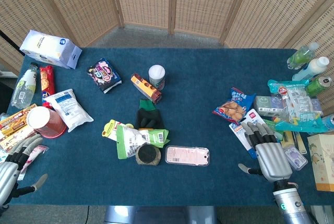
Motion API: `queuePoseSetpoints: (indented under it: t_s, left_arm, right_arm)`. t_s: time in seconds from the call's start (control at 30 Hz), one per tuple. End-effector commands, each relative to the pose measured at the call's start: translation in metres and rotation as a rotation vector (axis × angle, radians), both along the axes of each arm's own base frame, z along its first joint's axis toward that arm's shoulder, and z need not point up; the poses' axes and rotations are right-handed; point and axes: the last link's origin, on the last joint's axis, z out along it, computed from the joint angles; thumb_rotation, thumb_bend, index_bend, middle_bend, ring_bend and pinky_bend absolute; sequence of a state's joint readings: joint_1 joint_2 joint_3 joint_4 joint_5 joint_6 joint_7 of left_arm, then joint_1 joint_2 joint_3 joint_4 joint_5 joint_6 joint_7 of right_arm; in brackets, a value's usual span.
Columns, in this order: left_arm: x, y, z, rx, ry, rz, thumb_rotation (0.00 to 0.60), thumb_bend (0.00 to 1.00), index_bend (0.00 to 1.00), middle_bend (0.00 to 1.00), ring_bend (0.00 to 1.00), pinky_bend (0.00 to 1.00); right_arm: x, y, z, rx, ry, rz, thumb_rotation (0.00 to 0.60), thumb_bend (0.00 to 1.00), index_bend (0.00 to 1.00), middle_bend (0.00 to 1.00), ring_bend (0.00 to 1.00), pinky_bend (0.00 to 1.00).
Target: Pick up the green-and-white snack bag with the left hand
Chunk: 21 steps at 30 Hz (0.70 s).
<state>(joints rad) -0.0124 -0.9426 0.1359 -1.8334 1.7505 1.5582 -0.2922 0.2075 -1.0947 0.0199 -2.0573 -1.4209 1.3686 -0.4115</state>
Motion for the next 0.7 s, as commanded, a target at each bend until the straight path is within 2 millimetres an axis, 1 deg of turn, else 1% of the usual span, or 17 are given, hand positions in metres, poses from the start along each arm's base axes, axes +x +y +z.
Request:
queuePoseSetpoints:
  t_s: [0.03, 0.17, 0.27, 0.47, 0.57, 0.7]
  left_arm:
    - [0.001, 0.002, 0.0, -0.005, 0.015, -0.006, 0.6, 0.36, 0.03, 0.02, 0.0, 0.0]
    - [0.004, 0.006, -0.001, -0.033, 0.073, -0.017, 0.6, 0.36, 0.03, 0.02, 0.0, 0.0]
    - [0.007, 0.013, -0.002, -0.05, 0.11, -0.019, 0.6, 0.37, 0.03, 0.02, 0.0, 0.0]
    - [0.014, 0.029, -0.013, -0.104, 0.18, -0.044, 0.6, 0.36, 0.02, 0.01, 0.0, 0.0]
    - [0.015, 0.042, -0.025, -0.104, 0.23, -0.071, 0.6, 0.36, 0.01, 0.0, 0.0, 0.0]
    - [0.017, 0.055, -0.048, -0.129, 0.223, -0.095, 0.6, 0.36, 0.0, 0.0, 0.0, 0.0]
  right_arm:
    - [-0.001, 0.0, 0.0, 0.001, -0.002, -0.001, 0.547, 0.09, 0.0, 0.0, 0.0, 0.0]
    - [-0.002, 0.001, 0.0, 0.001, -0.006, -0.002, 0.543, 0.09, 0.0, 0.0, 0.0, 0.0]
    - [-0.003, 0.002, 0.001, 0.001, -0.01, -0.005, 0.546, 0.09, 0.0, 0.0, 0.0, 0.0]
    - [-0.003, 0.004, 0.004, 0.001, -0.017, -0.008, 0.545, 0.09, 0.0, 0.0, 0.0, 0.0]
    - [-0.004, 0.004, 0.005, 0.002, -0.016, -0.009, 0.544, 0.09, 0.0, 0.0, 0.0, 0.0]
    - [-0.005, 0.005, 0.008, -0.003, -0.016, -0.011, 0.548, 0.09, 0.0, 0.0, 0.0, 0.0]
